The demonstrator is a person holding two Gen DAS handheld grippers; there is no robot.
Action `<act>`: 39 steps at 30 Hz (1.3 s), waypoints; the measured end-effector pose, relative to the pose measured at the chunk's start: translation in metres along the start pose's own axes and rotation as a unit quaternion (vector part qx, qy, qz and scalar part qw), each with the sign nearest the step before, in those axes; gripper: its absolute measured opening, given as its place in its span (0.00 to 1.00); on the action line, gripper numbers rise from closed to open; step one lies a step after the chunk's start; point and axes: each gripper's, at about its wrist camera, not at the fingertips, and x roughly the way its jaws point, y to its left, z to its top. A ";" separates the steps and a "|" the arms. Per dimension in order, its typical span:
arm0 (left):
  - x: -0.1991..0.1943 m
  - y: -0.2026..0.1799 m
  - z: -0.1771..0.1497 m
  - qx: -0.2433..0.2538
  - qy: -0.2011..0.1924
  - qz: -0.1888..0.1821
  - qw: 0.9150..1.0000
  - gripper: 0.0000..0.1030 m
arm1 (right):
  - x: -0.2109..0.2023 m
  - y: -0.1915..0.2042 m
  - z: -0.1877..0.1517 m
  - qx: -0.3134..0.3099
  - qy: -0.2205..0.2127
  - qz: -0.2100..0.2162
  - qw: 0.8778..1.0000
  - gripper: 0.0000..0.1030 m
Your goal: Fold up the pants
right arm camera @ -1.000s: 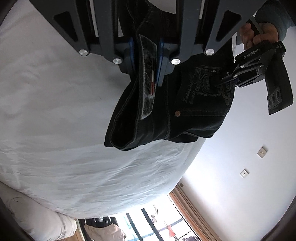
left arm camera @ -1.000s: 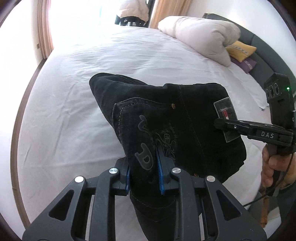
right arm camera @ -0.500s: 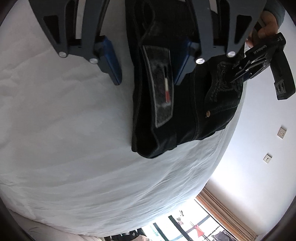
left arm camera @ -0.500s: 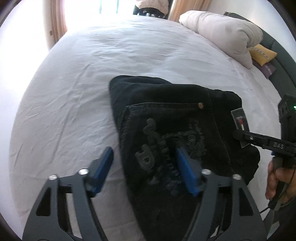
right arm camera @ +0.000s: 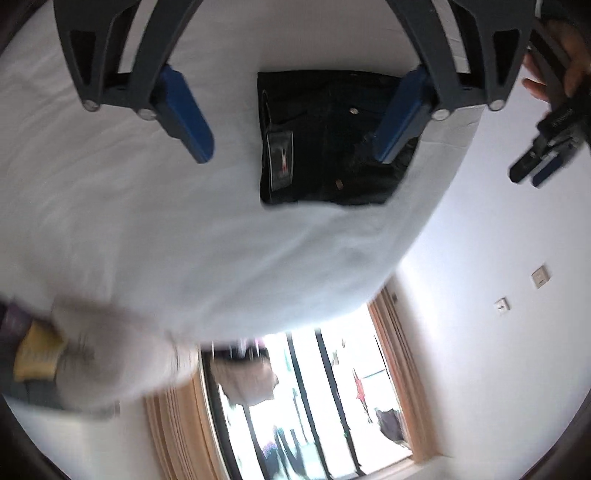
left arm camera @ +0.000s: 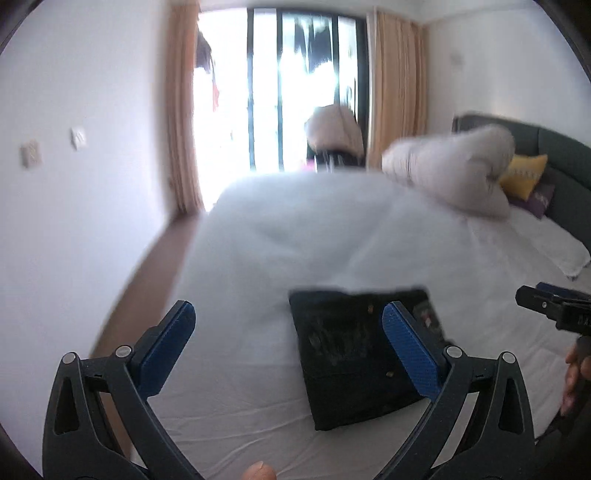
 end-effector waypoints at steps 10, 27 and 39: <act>-0.164 -0.045 0.007 0.077 -0.074 0.079 0.991 1.00 | -0.119 0.055 0.004 -0.009 -0.079 -0.001 0.997 1.00; -0.130 -0.045 0.000 -0.009 0.109 0.011 0.994 1.00 | -0.145 0.062 -0.006 0.001 -0.041 -0.064 0.997 1.00; -0.065 -0.038 -0.015 -0.017 0.156 0.010 0.988 1.00 | -0.113 0.068 -0.013 -0.008 -0.002 -0.068 0.998 1.00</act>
